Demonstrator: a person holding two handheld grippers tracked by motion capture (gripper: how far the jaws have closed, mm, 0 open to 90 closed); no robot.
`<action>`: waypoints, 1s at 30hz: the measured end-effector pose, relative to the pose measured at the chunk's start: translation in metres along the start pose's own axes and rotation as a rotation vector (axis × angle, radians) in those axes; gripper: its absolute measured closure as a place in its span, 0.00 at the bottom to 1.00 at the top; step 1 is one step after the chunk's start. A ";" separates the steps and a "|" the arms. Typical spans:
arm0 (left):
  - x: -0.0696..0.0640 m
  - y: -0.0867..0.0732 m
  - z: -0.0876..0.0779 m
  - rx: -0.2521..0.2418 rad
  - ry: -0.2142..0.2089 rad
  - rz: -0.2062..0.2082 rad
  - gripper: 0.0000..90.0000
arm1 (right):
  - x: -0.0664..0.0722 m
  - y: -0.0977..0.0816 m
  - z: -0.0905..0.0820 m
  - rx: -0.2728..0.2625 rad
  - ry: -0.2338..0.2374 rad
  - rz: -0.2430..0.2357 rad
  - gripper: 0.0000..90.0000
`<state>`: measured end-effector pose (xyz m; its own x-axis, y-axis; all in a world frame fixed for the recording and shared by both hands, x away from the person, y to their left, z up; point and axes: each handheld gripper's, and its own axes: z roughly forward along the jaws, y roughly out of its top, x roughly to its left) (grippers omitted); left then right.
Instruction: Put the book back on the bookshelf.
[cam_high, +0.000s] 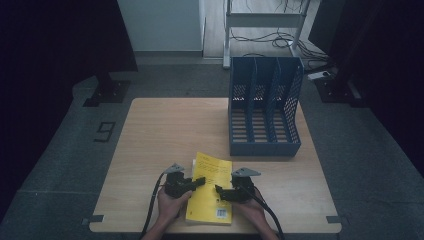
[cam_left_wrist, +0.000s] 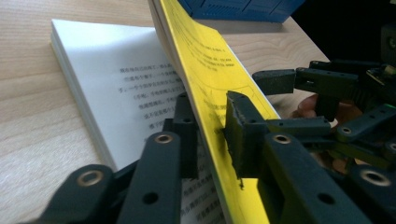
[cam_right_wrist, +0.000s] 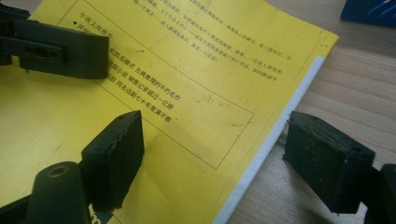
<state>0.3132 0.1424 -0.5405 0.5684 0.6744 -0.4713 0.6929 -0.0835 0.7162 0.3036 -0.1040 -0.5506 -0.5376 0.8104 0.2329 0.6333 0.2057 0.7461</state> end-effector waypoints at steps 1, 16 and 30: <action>-0.001 0.000 0.000 -0.003 -0.001 0.003 0.87 | 0.000 0.000 0.000 0.000 0.000 0.000 0.21; -0.008 0.004 -0.005 -0.083 -0.056 -0.009 0.96 | -0.005 0.001 -0.005 -0.013 0.019 0.025 0.17; -0.012 0.009 -0.007 -0.114 -0.085 -0.009 0.96 | -0.008 0.001 -0.007 -0.018 0.043 0.045 0.15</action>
<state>0.3097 0.1387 -0.5244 0.6011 0.6097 -0.5167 0.6461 0.0098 0.7632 0.3050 -0.1145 -0.5470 -0.5321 0.7945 0.2927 0.6478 0.1594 0.7450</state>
